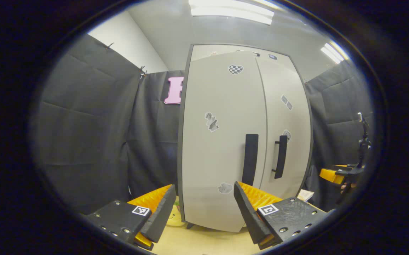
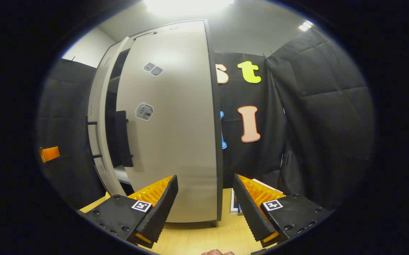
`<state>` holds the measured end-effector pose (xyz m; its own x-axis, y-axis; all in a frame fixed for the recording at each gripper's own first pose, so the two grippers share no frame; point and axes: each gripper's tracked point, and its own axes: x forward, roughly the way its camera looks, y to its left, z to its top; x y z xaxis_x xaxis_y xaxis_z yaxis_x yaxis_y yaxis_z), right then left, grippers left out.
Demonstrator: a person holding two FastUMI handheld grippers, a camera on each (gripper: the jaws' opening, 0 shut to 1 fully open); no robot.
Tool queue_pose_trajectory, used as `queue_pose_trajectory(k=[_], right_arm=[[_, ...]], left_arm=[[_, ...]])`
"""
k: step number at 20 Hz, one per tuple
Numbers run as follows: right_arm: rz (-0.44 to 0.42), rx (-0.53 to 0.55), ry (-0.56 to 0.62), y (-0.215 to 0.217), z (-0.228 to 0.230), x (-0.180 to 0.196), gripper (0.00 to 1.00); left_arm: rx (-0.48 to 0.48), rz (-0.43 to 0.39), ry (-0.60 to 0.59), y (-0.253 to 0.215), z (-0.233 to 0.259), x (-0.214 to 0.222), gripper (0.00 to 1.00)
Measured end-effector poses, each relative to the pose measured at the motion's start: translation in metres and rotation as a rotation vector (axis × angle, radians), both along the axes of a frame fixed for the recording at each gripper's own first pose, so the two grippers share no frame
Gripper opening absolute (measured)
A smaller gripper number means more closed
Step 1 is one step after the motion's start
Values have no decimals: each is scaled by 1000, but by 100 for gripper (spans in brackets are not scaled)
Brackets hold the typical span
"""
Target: Grab one shoe with the right hand and put it into the shoe cabinet, grab the other shoe with the left hand and put it into the shoe cabinet; then close the right door with the right hand and the left door with the left hand.
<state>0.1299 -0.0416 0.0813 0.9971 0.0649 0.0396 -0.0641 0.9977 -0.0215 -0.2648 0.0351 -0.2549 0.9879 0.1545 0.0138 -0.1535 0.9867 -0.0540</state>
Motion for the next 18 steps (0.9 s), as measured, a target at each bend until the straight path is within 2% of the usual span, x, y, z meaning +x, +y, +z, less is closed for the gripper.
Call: queue_pose_trajectory(k=[2,3,6,13,18], right_arm=[[7,21,-1,26,-5,-11,93],[7,20,1,36,-8,-16,98],[-18,-2,22,54,-22,-33,98],[-93,-9,92,72,-63,-70,98],[-110,-11,93,81,-65,-77,98]], left_arm=[[-28,-29,1,8,-5,-8,94],[-37,-35,-2,12,-8,-13,94],[-16,-30,21,31,-29,-24,94],[-54,-25,94,48,-89,-28,94],[-24,-84,93,39,-100,-21,94]])
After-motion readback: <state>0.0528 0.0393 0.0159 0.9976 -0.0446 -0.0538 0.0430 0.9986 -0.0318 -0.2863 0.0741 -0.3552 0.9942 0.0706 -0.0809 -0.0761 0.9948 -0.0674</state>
